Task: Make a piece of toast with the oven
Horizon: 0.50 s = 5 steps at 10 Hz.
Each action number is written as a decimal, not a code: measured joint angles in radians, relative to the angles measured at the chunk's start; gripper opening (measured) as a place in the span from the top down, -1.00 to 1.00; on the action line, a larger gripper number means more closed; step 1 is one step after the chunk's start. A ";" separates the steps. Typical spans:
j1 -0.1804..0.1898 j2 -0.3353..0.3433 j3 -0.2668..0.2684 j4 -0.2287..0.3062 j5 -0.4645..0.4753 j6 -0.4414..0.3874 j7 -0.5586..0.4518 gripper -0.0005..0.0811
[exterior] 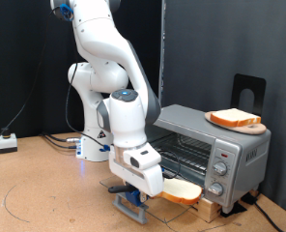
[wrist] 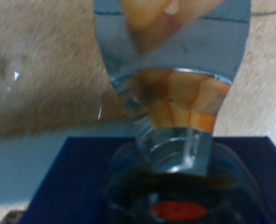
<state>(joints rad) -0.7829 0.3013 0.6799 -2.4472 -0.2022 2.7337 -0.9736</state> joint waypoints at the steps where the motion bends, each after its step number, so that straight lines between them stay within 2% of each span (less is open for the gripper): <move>1: 0.027 0.003 -0.003 0.000 -0.015 0.011 0.047 0.02; 3: 0.090 0.013 -0.018 0.000 -0.048 0.036 0.144 0.02; 5: 0.124 0.014 -0.047 0.006 -0.071 0.052 0.181 0.02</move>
<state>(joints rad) -0.6584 0.3155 0.6324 -2.4414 -0.2734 2.7857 -0.7921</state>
